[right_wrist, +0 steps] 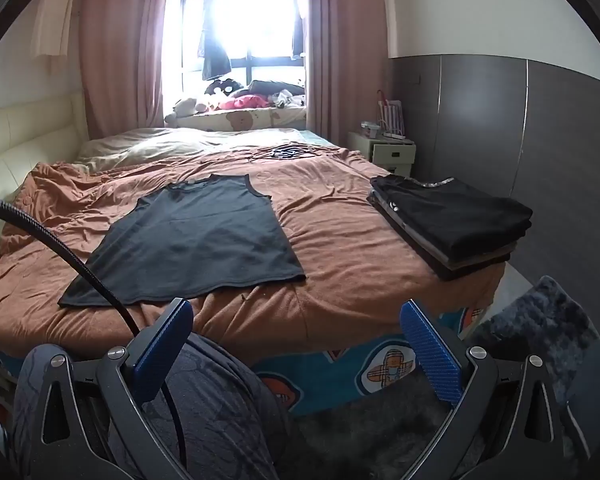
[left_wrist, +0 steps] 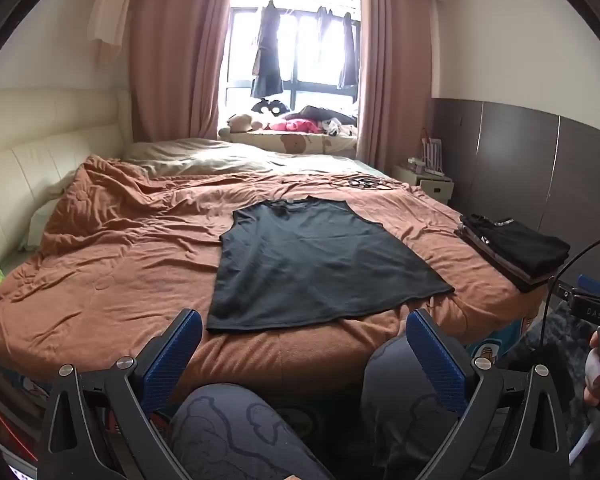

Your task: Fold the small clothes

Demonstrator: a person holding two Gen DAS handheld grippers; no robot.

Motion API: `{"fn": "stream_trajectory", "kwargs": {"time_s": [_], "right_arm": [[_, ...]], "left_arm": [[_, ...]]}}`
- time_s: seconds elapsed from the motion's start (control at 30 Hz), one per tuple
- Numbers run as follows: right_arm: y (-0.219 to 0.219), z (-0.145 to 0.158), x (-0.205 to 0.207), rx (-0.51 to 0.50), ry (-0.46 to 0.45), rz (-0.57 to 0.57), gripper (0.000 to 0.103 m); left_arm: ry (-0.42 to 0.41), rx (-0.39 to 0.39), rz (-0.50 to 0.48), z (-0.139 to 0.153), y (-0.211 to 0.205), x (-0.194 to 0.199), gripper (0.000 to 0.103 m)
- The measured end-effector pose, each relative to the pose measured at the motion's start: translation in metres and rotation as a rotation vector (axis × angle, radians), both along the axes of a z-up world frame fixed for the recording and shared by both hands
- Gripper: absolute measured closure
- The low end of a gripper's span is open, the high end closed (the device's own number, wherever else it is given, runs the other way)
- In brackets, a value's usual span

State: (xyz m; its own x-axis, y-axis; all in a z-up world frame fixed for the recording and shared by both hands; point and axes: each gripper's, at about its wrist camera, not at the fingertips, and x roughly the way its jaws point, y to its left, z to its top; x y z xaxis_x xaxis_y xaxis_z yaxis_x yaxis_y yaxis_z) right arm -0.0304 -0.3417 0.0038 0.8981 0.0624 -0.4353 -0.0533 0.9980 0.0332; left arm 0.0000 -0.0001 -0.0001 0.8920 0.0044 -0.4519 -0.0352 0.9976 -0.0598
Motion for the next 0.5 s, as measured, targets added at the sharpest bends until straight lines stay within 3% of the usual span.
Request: {"fn": "stream_trajectory", "kwargs": {"time_s": [0.3, 0.5], "right_arm": [[0.001, 0.001, -0.001, -0.006, -0.001, -0.002, 0.000], [-0.005, 0.004, -0.002, -0.007, -0.011, -0.014, 0.000]], "left_arm": [[-0.005, 0.020, -0.021, -0.001, -0.012, 0.002, 0.000], [-0.016, -0.021, -0.033, 0.002, -0.009, -0.002, 0.000]]}}
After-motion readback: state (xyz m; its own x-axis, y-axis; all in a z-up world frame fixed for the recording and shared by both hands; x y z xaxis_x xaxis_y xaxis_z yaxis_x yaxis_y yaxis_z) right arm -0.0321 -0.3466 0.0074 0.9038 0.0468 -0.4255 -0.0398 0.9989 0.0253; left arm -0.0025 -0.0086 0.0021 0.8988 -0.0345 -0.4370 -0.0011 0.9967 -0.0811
